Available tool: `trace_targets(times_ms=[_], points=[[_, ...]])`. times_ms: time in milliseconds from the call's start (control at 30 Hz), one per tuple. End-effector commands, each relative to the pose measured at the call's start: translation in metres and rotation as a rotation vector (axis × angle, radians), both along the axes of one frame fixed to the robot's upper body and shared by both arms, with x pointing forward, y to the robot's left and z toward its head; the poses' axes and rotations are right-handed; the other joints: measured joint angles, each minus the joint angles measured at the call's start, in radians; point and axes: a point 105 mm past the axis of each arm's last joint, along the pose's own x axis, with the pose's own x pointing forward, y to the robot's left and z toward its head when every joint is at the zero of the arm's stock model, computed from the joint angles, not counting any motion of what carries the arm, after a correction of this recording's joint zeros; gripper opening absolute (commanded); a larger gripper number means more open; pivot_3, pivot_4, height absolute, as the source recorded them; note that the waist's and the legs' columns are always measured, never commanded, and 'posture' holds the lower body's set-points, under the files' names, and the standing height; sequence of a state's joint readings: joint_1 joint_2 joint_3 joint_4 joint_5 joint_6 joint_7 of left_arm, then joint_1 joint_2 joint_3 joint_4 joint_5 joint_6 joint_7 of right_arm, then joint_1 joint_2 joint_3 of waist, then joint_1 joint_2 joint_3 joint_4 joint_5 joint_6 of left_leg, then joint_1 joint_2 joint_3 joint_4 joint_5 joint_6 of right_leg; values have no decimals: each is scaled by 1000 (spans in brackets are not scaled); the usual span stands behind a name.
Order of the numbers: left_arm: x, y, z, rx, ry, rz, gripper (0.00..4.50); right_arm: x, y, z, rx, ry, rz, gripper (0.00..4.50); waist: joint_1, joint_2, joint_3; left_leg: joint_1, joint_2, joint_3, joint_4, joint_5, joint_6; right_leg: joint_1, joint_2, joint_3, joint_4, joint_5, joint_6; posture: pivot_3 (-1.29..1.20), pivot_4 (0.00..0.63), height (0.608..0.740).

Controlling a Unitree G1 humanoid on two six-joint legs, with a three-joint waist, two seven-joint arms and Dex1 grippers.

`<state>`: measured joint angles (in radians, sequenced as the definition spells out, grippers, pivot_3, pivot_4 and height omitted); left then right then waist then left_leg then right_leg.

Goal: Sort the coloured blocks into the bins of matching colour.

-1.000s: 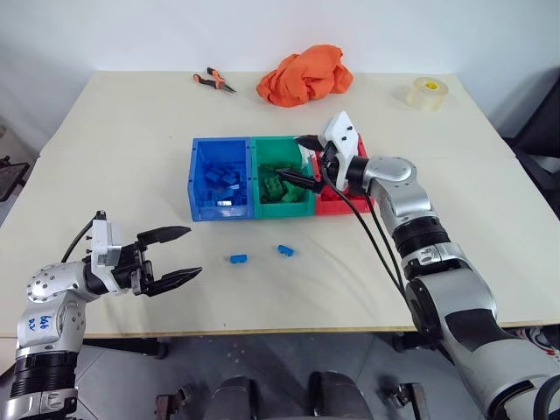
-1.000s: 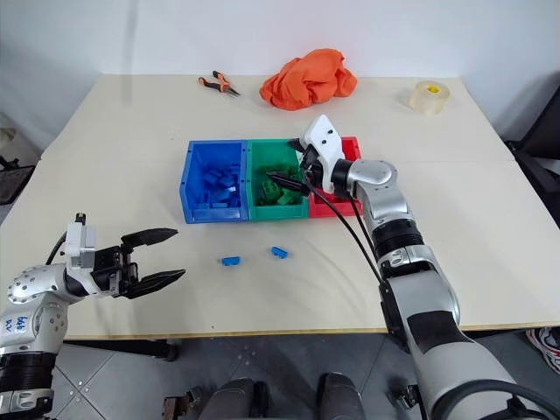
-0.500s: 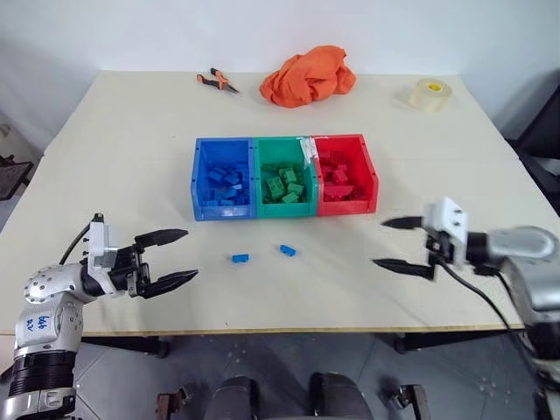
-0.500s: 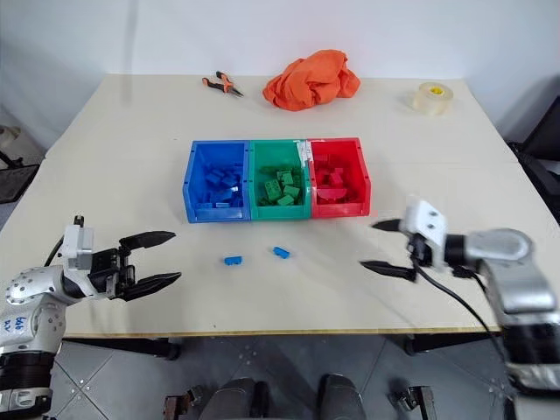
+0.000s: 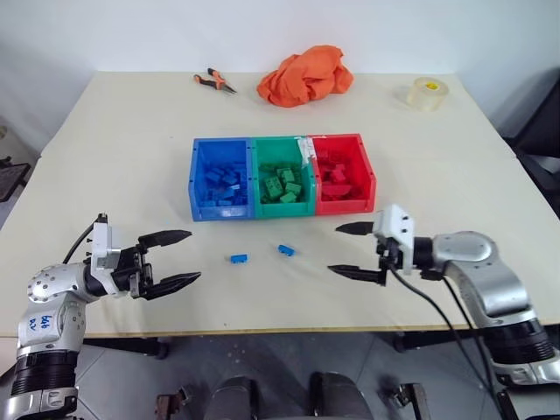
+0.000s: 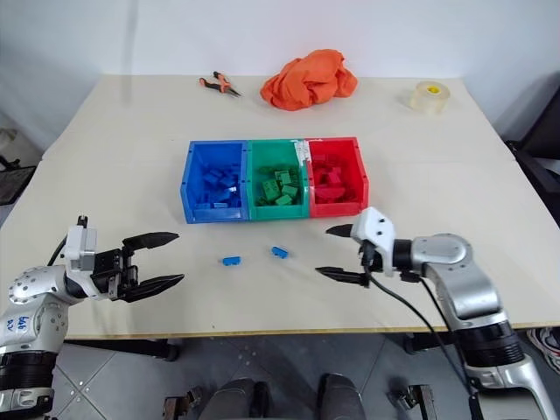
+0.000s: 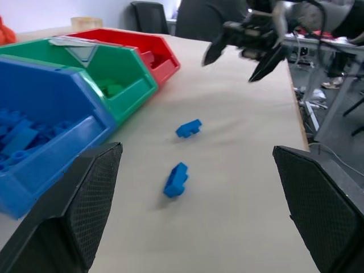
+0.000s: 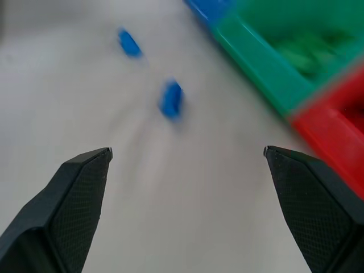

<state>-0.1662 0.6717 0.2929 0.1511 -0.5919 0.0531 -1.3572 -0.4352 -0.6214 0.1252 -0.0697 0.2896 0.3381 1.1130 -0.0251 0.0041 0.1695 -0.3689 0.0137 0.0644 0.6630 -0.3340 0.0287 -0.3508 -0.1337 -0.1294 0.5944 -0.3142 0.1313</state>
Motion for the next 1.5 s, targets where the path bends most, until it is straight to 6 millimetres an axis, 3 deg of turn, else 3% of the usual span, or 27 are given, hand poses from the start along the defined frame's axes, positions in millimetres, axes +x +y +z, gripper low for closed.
trace_targets(times_ms=[33, 200, 400, 500, 833, 1000, 1067, 1167, 1300, 1500], points=[[-9, 0, 9, -2, -36, -12, 4500, 8, 21, -4, 5, 12, 26, 4469, 0, 0, 0, 0, 0, 0, 0, 0, 0, 0, 0, 0, 0, 0, 0, 0, 150, 740], [-18, 5, 9, -1, -30, 10, 4500, 12, 50, -20, 21, 45, 82, 4469, -1, -1, 0, 0, 0, -2, 1, 0, 0, 0, 0, 1, 1, 0, 0, 0, 150, 740], [-28, 11, 8, 4, -14, 36, 4500, 26, 71, -31, -7, 26, 73, 4469, -4, 0, 0, 0, 0, -2, 0, 0, 0, 0, 0, 0, 1, 0, 0, 0, 150, 740], [-32, 15, 6, 6, -8, 37, 4500, 32, 76, -38, -36, 22, 59, 3894, -4, 0, 0, 0, 0, -2, 0, 0, 0, -1, 0, 0, 3, 0, 0, 0, 150, 740], [-44, 17, 4, -49, -5, -69, 4500, 36, 66, -24, 5, 7, 36, 562, -5, 0, 0, 0, 0, -1, 0, 0, 0, -4, 0, 1, 7, 0, 0, 0, 150, 740], [-46, 18, 2, -59, 0, -133, 4500, 41, 62, -3, 46, -22, 18, 518, -5, 0, 0, 0, 0, -1, 0, 0, 0, -4, 0, 1, 8, 0, 0, 0, 150, 740], [-45, 18, 3, -58, -26, -152, 4500, 44, 67, 15, 90, -54, 19, 518, -5, 0, 0, 0, 0, -1, 0, 0, 0, -5, 0, 1, 8, 0, 0, 0, 150, 740], [-34, 18, 6, -70, -75, -125, 4500, 50, 84, 48, 163, -96, 34, 518, -6, 0, 0, -1, 0, 0, 0, 0, 0, -5, 0, 1, 9, 0, 0, 0, 150, 740], [-29, 16, 6, -81, -93, -133, 4500, 62, 112, 76, 232, -124, 42, 518, -16, 0, 0, 0, 1, -1, 0, 0, -1, -8, 0, 0, 14, 0, 0, 0, 150, 740], [-25, 10, 5, -89, -100, -137, 4500, 81, 153, 89, 264, -153, 25, 518, -29, -1, -1, 0, 0, -2, 0, 0, -1, -8, 1, 0, 18, 0, 0, 0, 150, 740]])
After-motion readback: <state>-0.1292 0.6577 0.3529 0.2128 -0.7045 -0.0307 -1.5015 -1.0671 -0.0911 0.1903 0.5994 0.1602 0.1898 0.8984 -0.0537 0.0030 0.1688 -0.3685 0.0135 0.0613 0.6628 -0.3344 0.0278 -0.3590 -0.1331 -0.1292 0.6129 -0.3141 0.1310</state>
